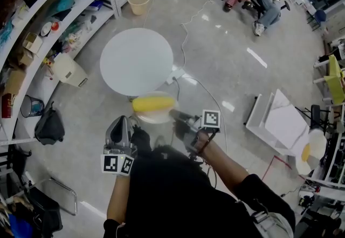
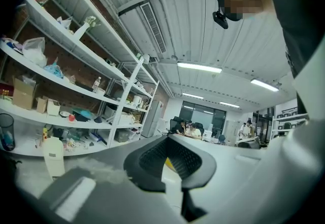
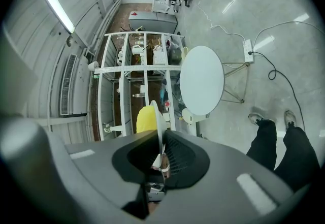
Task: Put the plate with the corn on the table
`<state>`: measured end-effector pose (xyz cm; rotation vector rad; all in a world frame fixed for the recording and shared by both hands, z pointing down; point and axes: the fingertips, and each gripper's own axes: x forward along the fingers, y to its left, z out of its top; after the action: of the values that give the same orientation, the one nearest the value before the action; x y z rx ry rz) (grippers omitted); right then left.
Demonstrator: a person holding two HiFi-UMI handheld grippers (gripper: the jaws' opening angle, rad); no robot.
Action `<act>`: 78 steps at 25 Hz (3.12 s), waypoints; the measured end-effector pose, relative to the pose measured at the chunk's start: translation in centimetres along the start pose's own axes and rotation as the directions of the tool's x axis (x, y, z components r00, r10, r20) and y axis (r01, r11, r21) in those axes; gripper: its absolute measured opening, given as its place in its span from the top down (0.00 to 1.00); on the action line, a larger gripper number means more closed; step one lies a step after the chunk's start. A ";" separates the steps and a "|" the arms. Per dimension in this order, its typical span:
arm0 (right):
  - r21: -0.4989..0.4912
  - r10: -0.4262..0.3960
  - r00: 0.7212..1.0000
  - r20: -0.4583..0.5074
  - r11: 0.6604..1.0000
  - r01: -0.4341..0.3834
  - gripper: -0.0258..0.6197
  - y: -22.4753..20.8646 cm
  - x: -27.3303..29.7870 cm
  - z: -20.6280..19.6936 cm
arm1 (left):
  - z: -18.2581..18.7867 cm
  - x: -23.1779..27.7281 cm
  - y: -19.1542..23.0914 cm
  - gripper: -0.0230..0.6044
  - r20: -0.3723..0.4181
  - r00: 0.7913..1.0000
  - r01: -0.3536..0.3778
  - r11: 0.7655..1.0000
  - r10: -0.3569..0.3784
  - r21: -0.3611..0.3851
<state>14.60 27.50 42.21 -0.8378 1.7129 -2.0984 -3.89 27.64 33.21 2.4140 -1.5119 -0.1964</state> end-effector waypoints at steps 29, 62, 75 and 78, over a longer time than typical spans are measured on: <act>0.009 0.015 0.999 0.052 1.000 -0.015 0.90 4.5 12.8 6.1 | 4.0 10.6 12.2 0.96 -0.014 0.995 0.094 0.995 -0.094 -0.030; -0.017 0.011 0.999 0.038 1.000 -0.010 0.90 8.3 22.5 13.2 | 6.2 19.5 21.4 0.96 0.000 0.996 0.088 0.994 -0.088 -0.062; -0.014 0.000 0.999 -0.032 1.000 0.000 0.90 9.0 25.3 18.0 | 6.5 25.1 23.2 0.96 -0.005 0.999 0.046 0.997 -0.047 -0.063; -0.014 -0.011 0.999 -0.047 1.000 0.010 0.90 8.6 25.8 18.9 | 6.4 26.2 23.7 0.96 -0.005 0.999 0.035 0.997 -0.036 -0.064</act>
<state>4.85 -4.17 42.45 -0.8090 1.7525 -2.1322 -14.37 -6.62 35.41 2.3906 -1.4386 -0.2410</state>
